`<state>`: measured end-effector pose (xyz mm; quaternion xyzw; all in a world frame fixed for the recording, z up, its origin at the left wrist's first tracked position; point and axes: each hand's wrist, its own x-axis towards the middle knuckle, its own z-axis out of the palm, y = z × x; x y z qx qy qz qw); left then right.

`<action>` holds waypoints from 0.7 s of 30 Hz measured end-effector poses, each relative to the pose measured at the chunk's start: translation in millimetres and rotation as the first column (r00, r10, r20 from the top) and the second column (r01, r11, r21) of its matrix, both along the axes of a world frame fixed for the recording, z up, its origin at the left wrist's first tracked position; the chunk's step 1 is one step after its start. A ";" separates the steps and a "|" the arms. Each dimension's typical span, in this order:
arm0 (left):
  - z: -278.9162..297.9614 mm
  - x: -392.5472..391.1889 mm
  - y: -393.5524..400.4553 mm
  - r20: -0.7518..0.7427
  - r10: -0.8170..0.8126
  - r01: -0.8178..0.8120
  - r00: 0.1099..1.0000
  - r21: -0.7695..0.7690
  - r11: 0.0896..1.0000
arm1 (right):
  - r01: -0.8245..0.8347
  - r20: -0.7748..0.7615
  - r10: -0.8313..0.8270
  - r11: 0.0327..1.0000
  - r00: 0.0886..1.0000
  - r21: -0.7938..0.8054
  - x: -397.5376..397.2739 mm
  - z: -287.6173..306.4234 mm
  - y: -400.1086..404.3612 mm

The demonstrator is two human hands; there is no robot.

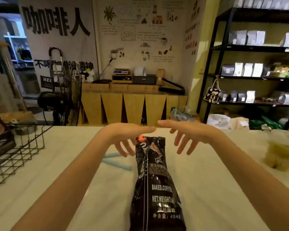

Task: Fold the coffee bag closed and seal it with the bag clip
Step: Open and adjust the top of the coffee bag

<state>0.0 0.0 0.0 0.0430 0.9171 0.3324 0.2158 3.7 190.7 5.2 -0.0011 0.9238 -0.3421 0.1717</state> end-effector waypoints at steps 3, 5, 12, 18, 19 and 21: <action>-20.8 8.1 -1.9 0.074 0.012 -0.013 0.997 0.010 1.000 | 0.015 0.097 -0.014 1.000 0.995 -0.016 4.7 -23.9 -0.3; -38.2 11.5 -4.1 0.133 0.033 -0.037 0.991 0.025 0.999 | 0.028 0.163 -0.021 0.999 0.986 -0.037 6.4 -40.7 1.7; -82.8 16.7 -0.6 0.165 0.014 -0.031 0.986 0.105 0.994 | 0.057 0.328 -0.026 0.995 0.944 -0.084 7.9 -80.0 -1.8; -90.4 19.1 2.3 0.161 0.024 -0.053 0.987 0.177 0.983 | 0.030 0.305 0.007 0.993 0.952 -0.113 11.1 -89.7 -6.0; -89.5 20.1 2.7 0.167 0.025 -0.057 0.986 0.191 0.980 | 0.023 0.289 0.012 0.993 0.957 -0.116 11.7 -90.3 -6.5; -86.9 22.1 3.3 0.183 0.034 -0.078 0.983 0.235 0.969 | 0.015 0.255 0.016 0.993 0.967 -0.119 14.2 -91.0 -7.2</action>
